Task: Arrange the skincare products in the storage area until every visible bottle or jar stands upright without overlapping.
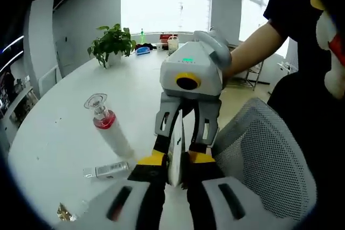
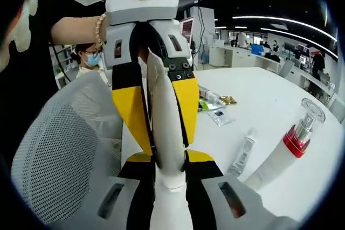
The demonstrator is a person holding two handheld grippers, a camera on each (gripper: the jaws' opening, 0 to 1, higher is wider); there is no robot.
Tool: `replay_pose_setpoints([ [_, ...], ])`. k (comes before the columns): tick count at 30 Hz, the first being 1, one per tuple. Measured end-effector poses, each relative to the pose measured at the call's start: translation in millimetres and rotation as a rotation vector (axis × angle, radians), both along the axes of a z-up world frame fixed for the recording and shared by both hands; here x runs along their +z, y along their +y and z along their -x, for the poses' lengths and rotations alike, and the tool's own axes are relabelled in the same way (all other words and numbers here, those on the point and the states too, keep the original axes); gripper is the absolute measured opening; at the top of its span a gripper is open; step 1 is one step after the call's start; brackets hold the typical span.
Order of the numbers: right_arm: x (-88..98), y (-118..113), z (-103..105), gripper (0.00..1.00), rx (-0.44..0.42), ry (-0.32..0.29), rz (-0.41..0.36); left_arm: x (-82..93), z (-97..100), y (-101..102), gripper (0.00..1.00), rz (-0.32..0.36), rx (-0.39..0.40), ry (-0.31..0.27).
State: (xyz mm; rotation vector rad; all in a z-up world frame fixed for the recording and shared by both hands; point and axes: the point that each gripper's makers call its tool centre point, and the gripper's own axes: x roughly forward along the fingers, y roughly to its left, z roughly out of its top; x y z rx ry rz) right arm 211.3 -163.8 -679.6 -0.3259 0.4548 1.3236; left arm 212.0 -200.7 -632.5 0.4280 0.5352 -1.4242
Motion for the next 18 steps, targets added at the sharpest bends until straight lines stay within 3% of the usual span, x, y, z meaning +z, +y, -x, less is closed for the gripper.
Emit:
replay_pose_setpoints([
  [8, -7.4, -3.1, -6.8, 0.2, -0.001, 0.016, 0.011, -5.7, -6.0, -2.3, 0.08, 0.004, -0.006, 0.017],
  [18, -6.0, -3.9, -22.5, 0.21, -0.006, 0.009, 0.012, -4.0, -19.1, -6.9, 0.08, 0.015, -0.011, -0.013],
])
